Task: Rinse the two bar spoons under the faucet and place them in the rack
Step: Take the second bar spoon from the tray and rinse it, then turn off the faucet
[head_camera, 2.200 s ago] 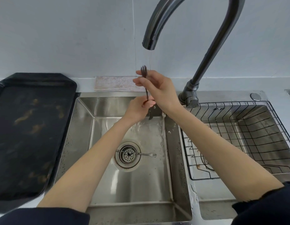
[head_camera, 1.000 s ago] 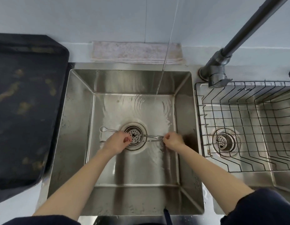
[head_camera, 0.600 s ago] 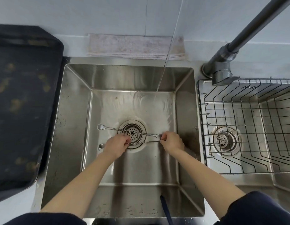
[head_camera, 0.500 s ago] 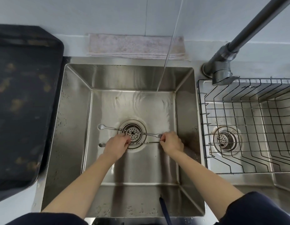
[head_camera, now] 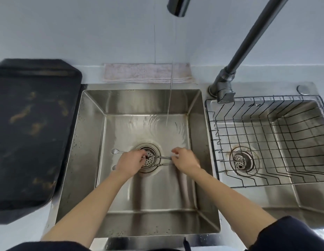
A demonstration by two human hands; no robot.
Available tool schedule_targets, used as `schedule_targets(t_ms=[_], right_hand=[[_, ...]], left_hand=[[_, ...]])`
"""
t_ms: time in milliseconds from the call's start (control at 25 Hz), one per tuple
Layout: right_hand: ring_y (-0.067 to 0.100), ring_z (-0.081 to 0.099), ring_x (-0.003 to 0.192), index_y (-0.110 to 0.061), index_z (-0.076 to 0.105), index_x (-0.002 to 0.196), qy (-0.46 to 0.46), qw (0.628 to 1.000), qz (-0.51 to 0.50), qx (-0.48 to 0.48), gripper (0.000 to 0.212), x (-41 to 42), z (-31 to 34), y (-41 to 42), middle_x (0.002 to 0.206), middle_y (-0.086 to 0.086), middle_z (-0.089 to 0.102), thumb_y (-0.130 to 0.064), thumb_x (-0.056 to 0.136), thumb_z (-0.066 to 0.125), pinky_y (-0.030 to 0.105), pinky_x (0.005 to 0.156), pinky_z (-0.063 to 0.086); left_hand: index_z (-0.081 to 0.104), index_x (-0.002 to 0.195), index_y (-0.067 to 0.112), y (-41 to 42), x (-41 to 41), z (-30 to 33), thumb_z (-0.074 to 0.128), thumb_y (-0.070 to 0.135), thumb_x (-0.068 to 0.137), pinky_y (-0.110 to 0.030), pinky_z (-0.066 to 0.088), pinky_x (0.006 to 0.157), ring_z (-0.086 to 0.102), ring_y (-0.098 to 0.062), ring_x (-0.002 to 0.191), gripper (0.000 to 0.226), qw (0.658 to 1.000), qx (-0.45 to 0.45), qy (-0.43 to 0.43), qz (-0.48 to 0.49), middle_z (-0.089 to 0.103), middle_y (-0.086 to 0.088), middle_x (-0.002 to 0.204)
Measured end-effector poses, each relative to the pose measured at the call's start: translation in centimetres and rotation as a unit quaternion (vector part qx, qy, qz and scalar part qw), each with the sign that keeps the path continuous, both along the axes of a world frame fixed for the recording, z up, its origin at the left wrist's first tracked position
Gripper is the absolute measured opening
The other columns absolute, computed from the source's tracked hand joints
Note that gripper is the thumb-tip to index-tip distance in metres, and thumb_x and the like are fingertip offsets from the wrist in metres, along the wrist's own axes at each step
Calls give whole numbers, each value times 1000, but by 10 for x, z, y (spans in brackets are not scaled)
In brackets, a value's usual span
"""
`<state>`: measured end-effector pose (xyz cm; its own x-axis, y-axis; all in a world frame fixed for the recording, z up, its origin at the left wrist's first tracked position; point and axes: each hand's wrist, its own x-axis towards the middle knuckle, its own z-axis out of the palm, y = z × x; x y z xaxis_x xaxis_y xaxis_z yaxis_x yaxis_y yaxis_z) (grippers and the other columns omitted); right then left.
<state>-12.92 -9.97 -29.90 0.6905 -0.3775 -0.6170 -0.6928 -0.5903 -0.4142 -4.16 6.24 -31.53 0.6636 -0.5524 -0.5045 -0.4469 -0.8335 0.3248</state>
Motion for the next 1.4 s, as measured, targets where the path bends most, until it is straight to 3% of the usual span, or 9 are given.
schedule_targets(t_ms=[200, 520, 720, 880, 1000, 1080, 1200, 1400], right_hand=[[32, 50, 122, -16, 42, 135, -77, 996, 47, -16, 43, -4, 38, -6, 138, 11, 50, -18, 93, 46, 40, 97, 45], [30, 52, 120, -13, 49, 130, -216, 969, 55, -110, 38, -15, 116, -37, 135, 11, 51, -18, 92, 48, 42, 100, 44], [29, 57, 104, -13, 56, 118, -283, 948, -19, -147, 27, -22, 154, -62, 124, 11, 49, -18, 93, 47, 39, 81, 51], [29, 54, 106, -10, 54, 119, -306, 938, -43, -157, 28, -24, 169, -81, 125, 12, 46, -16, 92, 49, 42, 85, 53], [30, 51, 109, -9, 48, 126, -310, 936, -52, -160, 35, -21, 173, -92, 129, 14, 42, -13, 91, 51, 42, 86, 51], [30, 52, 110, -10, 46, 129, -304, 939, -51, -154, 38, -18, 172, -96, 130, 14, 44, -12, 92, 50, 43, 87, 51], [32, 56, 106, -9, 48, 128, -306, 942, -59, -126, 36, -10, 166, -102, 126, 15, 51, -11, 92, 49, 45, 90, 50], [28, 61, 92, -5, 66, 97, -341, 929, -86, -116, 14, 1, 156, -114, 106, 14, 62, -12, 89, 57, 38, 80, 51]], left_hand=[[53, 125, 20, -14, 4, 49, 45, 25, 93, -34, 42, 98, 56, -24, 118, 33, 997, -38, -54, -42, 59, -3, 130], [51, 128, 18, -46, 4, 168, 45, 27, 94, -34, 37, 104, 51, -22, 124, 36, 966, -155, -172, -118, 55, -2, 136], [55, 124, 16, -71, 0, 231, 47, 25, 93, -37, 35, 104, 51, -21, 123, 34, 910, -255, -300, -127, 59, -3, 130], [62, 113, 13, -89, 6, 266, 47, 25, 89, -42, 43, 88, 51, -22, 112, 31, 831, -336, -425, -130, 66, -8, 116], [58, 117, 14, -107, 15, 287, 46, 25, 84, -44, 45, 87, 42, -22, 111, 36, 802, -336, -480, -116, 61, -10, 121], [51, 125, 16, -120, 19, 300, 46, 26, 84, -45, 43, 92, 35, -24, 116, 42, 799, -332, -491, -105, 54, -11, 130], [38, 137, 16, -140, 29, 316, 49, 24, 89, -44, 34, 102, 35, -30, 127, 49, 820, -311, -473, -85, 43, -10, 141], [34, 139, 17, -159, 42, 319, 47, 20, 92, -34, 41, 92, 53, -28, 106, 49, 839, -371, -390, -70, 49, -12, 128]])
